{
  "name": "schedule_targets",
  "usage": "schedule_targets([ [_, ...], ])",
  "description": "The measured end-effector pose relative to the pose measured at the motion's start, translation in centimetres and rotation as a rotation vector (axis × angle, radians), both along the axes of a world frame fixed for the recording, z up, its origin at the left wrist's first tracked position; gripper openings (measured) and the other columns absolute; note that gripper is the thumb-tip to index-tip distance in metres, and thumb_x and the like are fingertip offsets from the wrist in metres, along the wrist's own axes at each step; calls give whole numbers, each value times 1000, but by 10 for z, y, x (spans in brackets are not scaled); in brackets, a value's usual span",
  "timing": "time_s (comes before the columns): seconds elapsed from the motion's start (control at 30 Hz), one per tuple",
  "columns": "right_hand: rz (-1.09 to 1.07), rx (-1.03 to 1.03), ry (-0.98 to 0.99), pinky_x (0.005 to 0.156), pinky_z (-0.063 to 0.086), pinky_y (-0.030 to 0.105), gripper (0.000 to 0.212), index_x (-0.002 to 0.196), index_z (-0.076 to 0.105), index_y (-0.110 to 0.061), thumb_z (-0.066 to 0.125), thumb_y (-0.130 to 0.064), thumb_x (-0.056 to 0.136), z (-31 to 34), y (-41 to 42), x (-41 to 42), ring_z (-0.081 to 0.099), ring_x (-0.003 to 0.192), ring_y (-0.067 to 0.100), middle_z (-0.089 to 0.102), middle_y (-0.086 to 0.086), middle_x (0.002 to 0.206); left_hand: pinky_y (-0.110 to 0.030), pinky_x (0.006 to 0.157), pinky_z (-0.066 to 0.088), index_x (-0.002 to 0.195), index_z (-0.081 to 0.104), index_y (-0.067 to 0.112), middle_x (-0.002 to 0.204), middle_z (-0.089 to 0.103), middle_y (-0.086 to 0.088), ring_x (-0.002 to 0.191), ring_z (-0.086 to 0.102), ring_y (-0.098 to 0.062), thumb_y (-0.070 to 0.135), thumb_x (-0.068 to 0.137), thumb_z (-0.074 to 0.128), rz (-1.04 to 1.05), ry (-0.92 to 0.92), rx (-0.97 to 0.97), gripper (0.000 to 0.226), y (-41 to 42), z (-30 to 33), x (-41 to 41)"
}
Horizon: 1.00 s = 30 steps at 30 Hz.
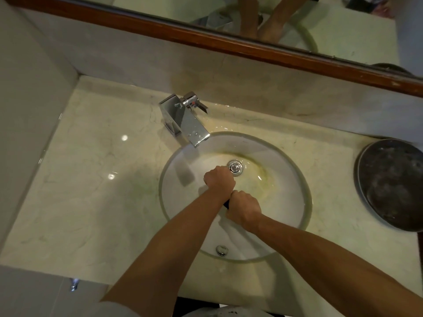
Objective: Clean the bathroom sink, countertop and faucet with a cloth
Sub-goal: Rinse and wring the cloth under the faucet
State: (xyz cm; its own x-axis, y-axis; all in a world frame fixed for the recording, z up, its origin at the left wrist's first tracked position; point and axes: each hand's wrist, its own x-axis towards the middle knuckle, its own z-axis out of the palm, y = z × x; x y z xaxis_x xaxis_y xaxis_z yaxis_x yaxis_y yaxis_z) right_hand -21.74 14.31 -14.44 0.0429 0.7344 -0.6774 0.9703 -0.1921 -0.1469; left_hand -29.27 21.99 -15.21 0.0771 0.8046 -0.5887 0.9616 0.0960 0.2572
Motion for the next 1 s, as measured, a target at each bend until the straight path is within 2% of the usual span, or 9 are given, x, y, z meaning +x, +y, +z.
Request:
schedule_targets([
  [0.17,-79,47,10,61,43,31,21,101,62,-8,64,-19,84,7,6,-3,54,72,23,55,5,86,-29,73,40,107,64,12,110,69,-8,102,68,-30,18,96,55,110,-138,49,15,9,8,-7],
  [0.3,-378,184,115,53,39,26,20,98,64,-11,66,-17,80,16,8,21,60,67,25,62,4,80,-36,88,51,120,64,13,119,62,-9,107,63,-26,37,103,54,485,-542,119,30,13,13,-19],
  [0.37,-494,271,161,51,41,25,18,96,66,-13,67,-14,78,20,8,35,62,65,25,65,3,76,-29,89,51,118,68,14,121,64,-6,110,64,-22,35,101,61,595,-735,102,28,9,17,-25],
  [0.6,-678,515,423,55,49,29,20,96,66,-19,65,-11,78,35,-10,59,64,62,20,68,-4,72,-16,77,54,110,69,12,96,70,5,91,69,-12,37,83,85,562,-871,-66,41,6,42,-34],
  [0.73,-788,561,644,53,45,20,21,86,65,-25,67,-4,82,52,-17,66,60,57,10,67,-7,67,-13,73,53,108,70,14,96,74,6,89,71,-6,39,80,86,493,-897,-240,40,4,67,-36],
  [0.83,-846,475,737,52,46,28,15,87,67,-24,71,-9,85,59,-22,73,58,53,14,67,-5,64,-25,88,57,112,73,15,108,77,1,101,73,-13,30,80,88,404,-946,-302,38,-6,82,-31],
  [0.9,-831,342,756,54,48,35,11,87,66,-17,77,-18,86,64,-27,80,59,51,18,68,2,63,-24,86,56,112,72,15,107,76,3,100,72,-7,23,79,89,298,-923,-184,37,-14,95,-25],
  [0.97,-701,175,803,66,55,36,24,96,67,-20,85,-26,81,75,-27,90,67,68,18,73,-1,77,-22,78,56,104,71,17,99,75,6,92,71,-4,17,81,86,171,-925,-72,28,-17,109,-20],
  [1.0,-601,116,866,72,55,26,37,108,66,-25,88,-27,78,83,-28,98,68,84,16,74,-6,92,-23,73,56,100,69,15,95,73,4,86,70,-7,15,82,85,96,-923,-41,24,-18,119,-15],
])
